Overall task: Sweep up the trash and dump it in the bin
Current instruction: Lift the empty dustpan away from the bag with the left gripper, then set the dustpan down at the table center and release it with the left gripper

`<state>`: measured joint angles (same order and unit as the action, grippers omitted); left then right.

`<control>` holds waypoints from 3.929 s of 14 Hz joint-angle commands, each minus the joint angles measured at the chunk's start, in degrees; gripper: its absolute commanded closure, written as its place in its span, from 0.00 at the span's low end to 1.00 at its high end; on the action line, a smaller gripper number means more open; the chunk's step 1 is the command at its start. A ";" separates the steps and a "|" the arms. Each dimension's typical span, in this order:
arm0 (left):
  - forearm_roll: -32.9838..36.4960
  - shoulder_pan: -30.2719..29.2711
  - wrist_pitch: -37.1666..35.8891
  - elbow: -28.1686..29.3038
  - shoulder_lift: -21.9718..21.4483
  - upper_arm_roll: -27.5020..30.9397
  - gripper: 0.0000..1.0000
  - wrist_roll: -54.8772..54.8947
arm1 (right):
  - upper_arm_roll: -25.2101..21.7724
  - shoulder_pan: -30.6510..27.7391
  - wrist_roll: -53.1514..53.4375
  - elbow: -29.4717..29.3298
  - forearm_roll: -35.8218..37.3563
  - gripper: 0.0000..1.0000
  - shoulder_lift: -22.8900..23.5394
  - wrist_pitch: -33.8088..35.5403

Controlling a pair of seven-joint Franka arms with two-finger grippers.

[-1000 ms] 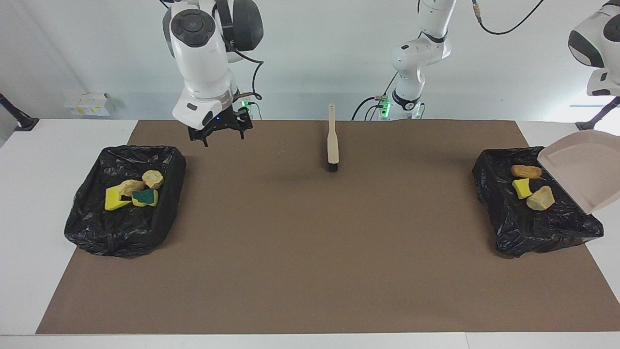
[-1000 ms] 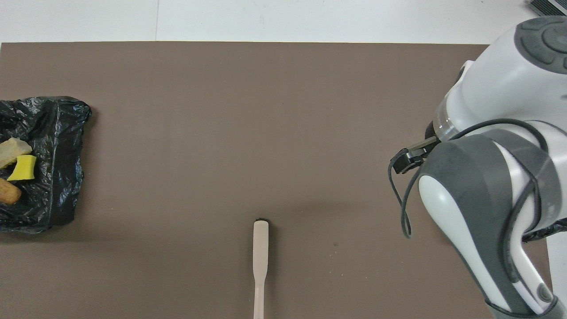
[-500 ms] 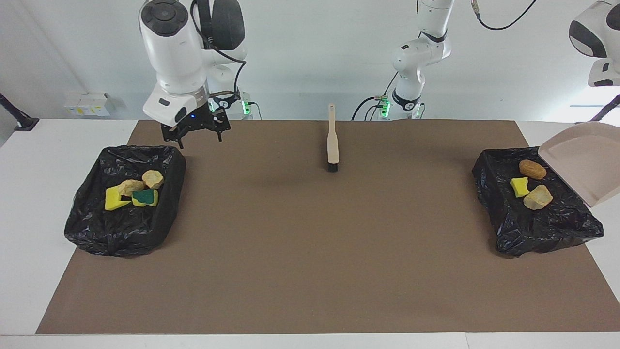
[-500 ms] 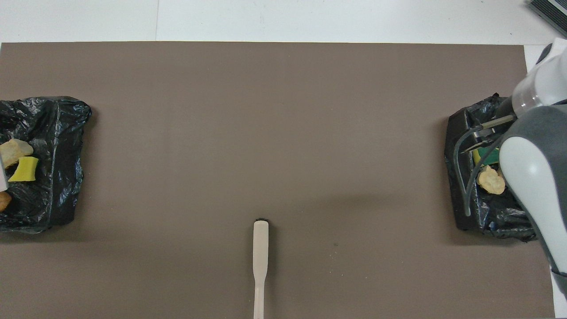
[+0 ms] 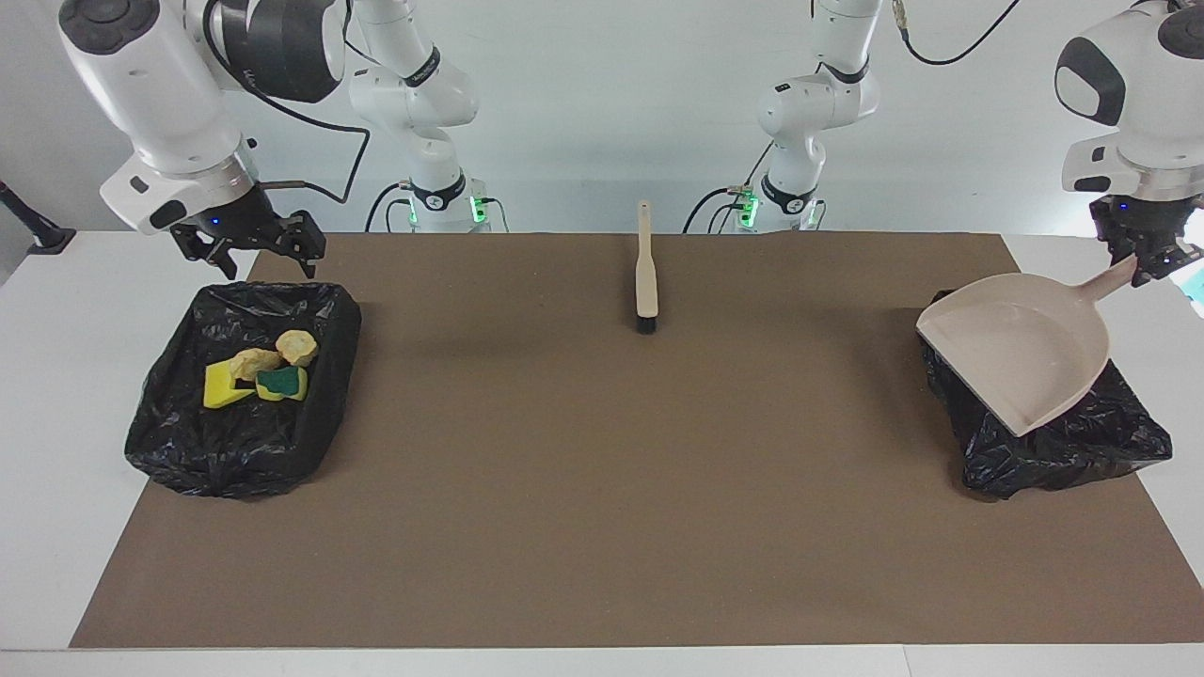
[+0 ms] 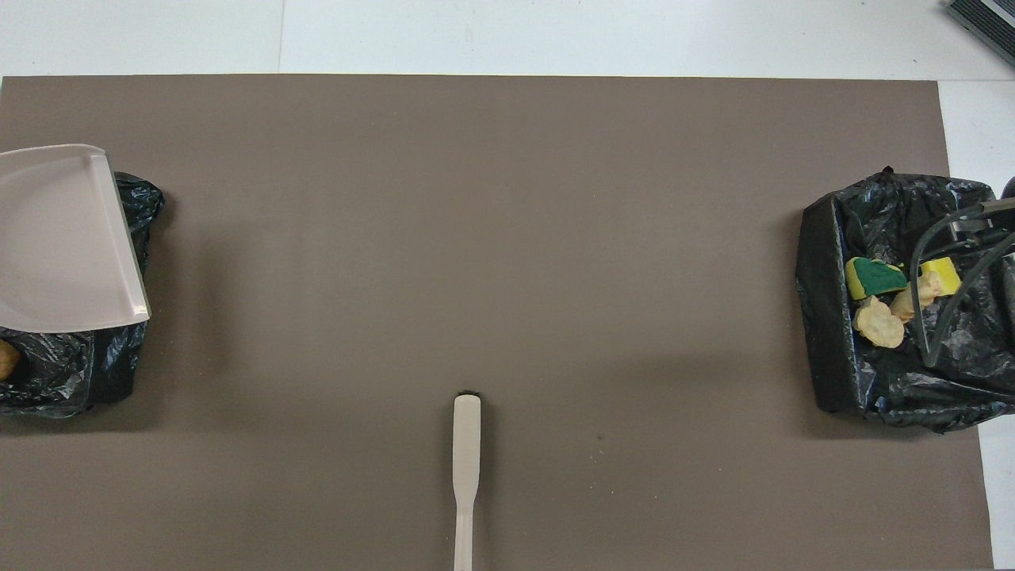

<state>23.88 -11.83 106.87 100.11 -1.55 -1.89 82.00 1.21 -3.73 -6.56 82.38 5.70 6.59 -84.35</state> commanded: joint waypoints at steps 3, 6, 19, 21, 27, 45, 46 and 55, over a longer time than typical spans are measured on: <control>-3.83 6.11 -0.53 4.12 -0.65 0.84 1.00 -11.05 | 1.33 0.92 8.76 1.72 -5.26 0.00 -3.77 0.15; -6.30 11.46 -0.44 6.24 -0.74 0.84 1.00 -21.05 | 1.34 0.92 8.94 5.93 -5.43 0.00 -6.32 -2.47; -24.22 33.18 2.54 3.26 11.20 0.84 1.00 -82.86 | 1.60 2.24 10.96 8.32 -7.10 0.00 -8.26 -3.53; -26.68 35.29 5.52 3.25 12.79 0.93 1.00 -85.33 | 1.69 2.24 11.22 8.84 -7.10 0.00 -8.52 -4.06; -29.06 41.62 8.44 -0.52 17.53 0.93 1.00 -96.68 | 1.25 1.36 10.70 7.79 -7.02 0.00 -7.82 -3.54; -28.27 47.17 13.63 -2.37 22.91 1.10 0.94 -105.82 | 1.33 1.45 10.70 7.79 -7.02 0.00 -7.91 -3.54; -28.27 47.08 13.54 -2.37 22.82 1.28 0.84 -105.82 | 1.33 1.45 10.61 7.79 -7.02 0.00 -7.91 -3.54; -28.27 46.29 9.33 -1.58 20.02 1.80 0.37 -105.65 | 1.33 1.45 10.61 7.79 -7.02 0.00 -7.91 -3.54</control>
<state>-4.41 34.90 118.57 98.32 20.54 -0.28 -23.40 2.35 -1.85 3.20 88.65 -0.39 -0.09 -86.70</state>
